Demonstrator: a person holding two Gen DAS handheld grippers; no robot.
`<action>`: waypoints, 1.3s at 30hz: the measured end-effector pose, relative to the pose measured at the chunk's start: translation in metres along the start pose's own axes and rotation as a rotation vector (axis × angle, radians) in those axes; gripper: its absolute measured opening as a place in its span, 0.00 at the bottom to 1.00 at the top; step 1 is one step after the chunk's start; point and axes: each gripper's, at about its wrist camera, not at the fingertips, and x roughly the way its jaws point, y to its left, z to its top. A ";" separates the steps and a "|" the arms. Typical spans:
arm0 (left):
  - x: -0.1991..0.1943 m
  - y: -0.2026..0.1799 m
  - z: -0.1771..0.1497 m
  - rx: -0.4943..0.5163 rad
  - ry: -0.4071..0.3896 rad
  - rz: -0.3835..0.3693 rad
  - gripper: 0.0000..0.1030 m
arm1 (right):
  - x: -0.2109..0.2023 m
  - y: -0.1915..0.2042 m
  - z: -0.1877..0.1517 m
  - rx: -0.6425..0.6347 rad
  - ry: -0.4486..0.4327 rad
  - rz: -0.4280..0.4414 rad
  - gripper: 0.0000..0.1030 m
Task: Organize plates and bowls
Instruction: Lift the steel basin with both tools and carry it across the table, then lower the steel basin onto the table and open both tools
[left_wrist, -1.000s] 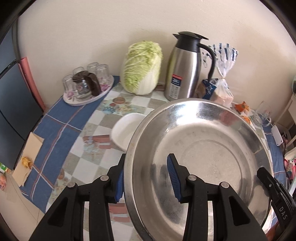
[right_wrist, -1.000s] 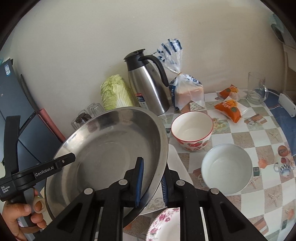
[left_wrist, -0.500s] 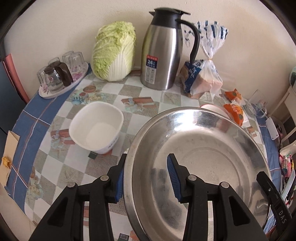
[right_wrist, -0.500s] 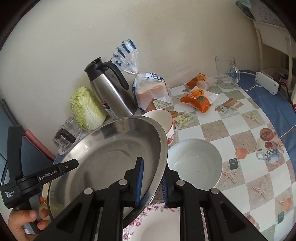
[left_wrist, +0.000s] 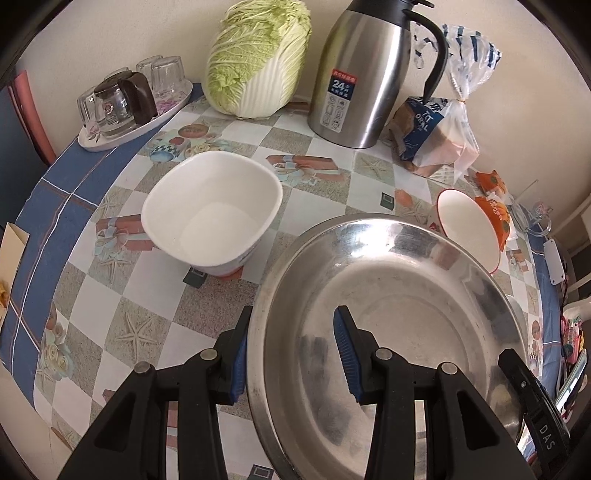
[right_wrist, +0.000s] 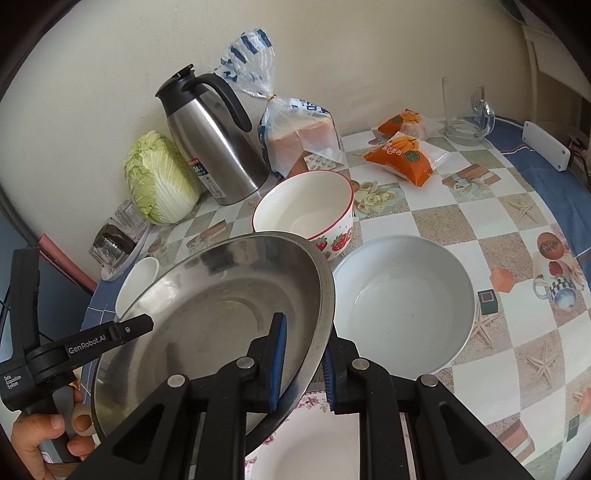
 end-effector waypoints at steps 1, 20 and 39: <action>0.000 0.002 0.000 -0.002 0.000 0.006 0.42 | 0.002 0.001 -0.001 -0.007 0.005 -0.002 0.19; 0.007 0.014 -0.001 -0.035 0.011 -0.001 0.42 | 0.021 0.017 -0.006 -0.065 0.055 -0.031 0.20; 0.023 0.011 -0.002 -0.011 0.001 0.031 0.42 | 0.027 0.018 -0.008 -0.097 0.039 -0.074 0.20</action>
